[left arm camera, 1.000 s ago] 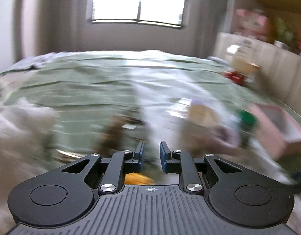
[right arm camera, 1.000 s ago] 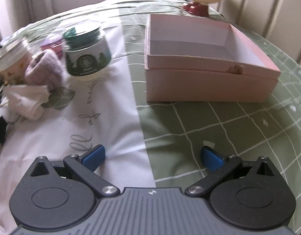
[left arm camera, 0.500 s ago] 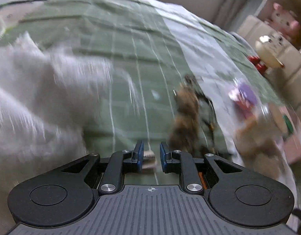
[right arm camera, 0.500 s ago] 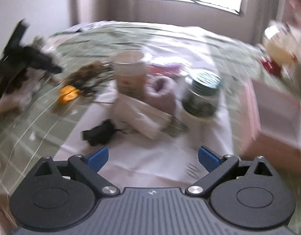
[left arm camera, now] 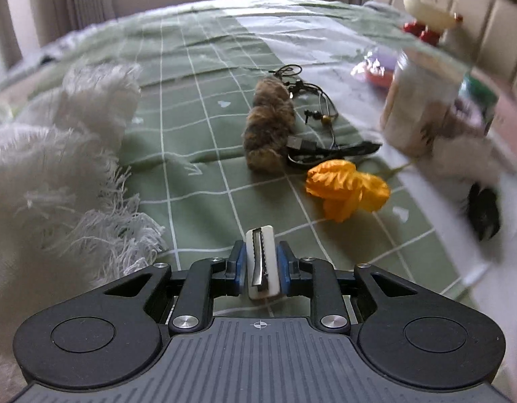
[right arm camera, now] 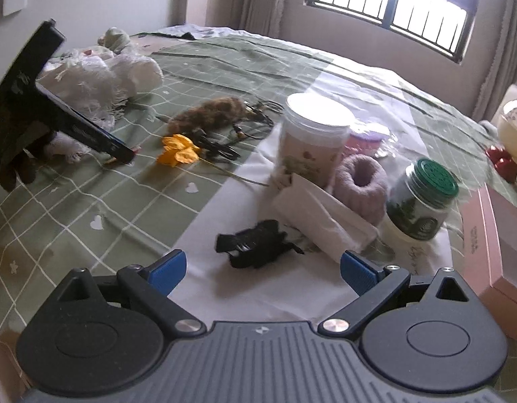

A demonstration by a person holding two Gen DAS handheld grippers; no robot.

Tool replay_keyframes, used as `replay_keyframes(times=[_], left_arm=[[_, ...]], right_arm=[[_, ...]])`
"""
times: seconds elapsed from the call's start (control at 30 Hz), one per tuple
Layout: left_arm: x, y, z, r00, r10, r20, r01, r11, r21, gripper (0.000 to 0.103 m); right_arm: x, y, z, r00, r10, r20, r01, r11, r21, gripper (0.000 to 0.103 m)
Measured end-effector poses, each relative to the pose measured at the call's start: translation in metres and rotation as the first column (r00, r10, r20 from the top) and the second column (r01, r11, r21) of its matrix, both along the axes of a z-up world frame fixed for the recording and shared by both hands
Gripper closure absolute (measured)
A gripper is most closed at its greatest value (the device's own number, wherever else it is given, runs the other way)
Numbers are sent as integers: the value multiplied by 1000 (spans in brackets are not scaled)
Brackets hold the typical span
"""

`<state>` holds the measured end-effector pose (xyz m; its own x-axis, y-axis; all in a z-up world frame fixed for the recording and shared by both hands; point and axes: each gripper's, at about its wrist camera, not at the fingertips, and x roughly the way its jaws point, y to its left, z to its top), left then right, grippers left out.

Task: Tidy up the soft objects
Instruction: 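Swing both tools over to the bed beside the orange flower, then close the right tool on the orange flower's head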

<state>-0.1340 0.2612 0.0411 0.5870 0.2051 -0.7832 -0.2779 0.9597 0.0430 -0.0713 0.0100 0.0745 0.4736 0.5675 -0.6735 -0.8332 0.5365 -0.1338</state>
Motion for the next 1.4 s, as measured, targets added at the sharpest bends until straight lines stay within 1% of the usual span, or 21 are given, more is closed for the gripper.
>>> replay_keyframes(times=[0.07,0.13,0.23,0.3,0.33,0.43,0.5,0.57,0.67,0.73,0.87,0.9,0.97,1.0,1.03,1.13,1.23,1.27,1.3,1.37,1.4], left_arm=[[-1,-5,-1,1000,9,1,-9,1000,29,79],[-2,0,0,999,41,-1,-41,999,-5,79],[-2,13,3,994,105,-15,-106,992,-71,78],[-1,18,3,990,141,-13,-141,985,-98,78],[-1,18,2,990,144,-9,-144,984,-102,79],[-3,14,-1,995,98,34,-94,989,-111,75],[-8,14,-2,996,72,53,-65,991,-113,75],[-14,19,-2,996,68,62,-60,990,-129,76],[-22,30,0,994,79,78,-65,984,-163,77],[-25,36,-1,993,81,90,-62,978,-200,77],[-26,40,-5,990,87,110,-60,972,-228,77],[-26,38,-6,990,84,114,-57,974,-219,77],[-24,35,-7,990,72,119,-47,979,-199,77],[-22,33,-7,990,65,122,-40,980,-196,76],[-21,32,-7,990,61,124,-36,980,-198,75],[-17,31,-8,991,46,125,-20,979,-202,75],[-16,34,-9,992,42,120,-17,979,-201,77],[-17,34,-9,992,45,120,-21,980,-198,77],[-16,34,-9,992,49,119,-24,980,-196,77],[-15,32,-9,992,46,115,-25,984,-177,77],[-13,29,-9,993,40,115,-21,987,-161,78]], right_arm=[[-4,4,3,1000,21,16,-21,1000,12,4],[-3,10,8,999,37,11,-37,999,33,4],[10,27,17,997,51,-58,-46,996,81,5],[20,45,23,992,63,-105,-51,992,113,12],[23,56,24,991,71,-115,-57,991,121,14],[31,92,22,987,117,-107,-102,986,132,22],[36,115,14,985,149,-89,-139,985,104,28],[37,132,4,979,197,-52,-195,980,38,33],[28,137,-6,951,301,71,-296,952,-70,36],[25,133,-9,929,354,110,-341,932,-120,37],[38,128,-3,918,385,93,-369,917,-153,57],[38,129,-3,915,386,118,-364,915,-177,59],[35,132,-12,886,420,198,-364,893,-265,60],[34,133,-16,873,436,217,-369,883,-292,60],[35,136,-22,867,450,215,-376,873,-311,60],[40,149,-36,868,472,156,-408,855,-320,60],[42,163,-42,877,461,136,-410,866,-287,60],[42,165,-41,881,456,123,-412,869,-273,64],[42,168,-38,883,456,108,-418,870,-261,76],[36,168,-30,881,464,98,-431,869,-242,95],[32,167,-26,879,466,99,-435,870,-232,96]])
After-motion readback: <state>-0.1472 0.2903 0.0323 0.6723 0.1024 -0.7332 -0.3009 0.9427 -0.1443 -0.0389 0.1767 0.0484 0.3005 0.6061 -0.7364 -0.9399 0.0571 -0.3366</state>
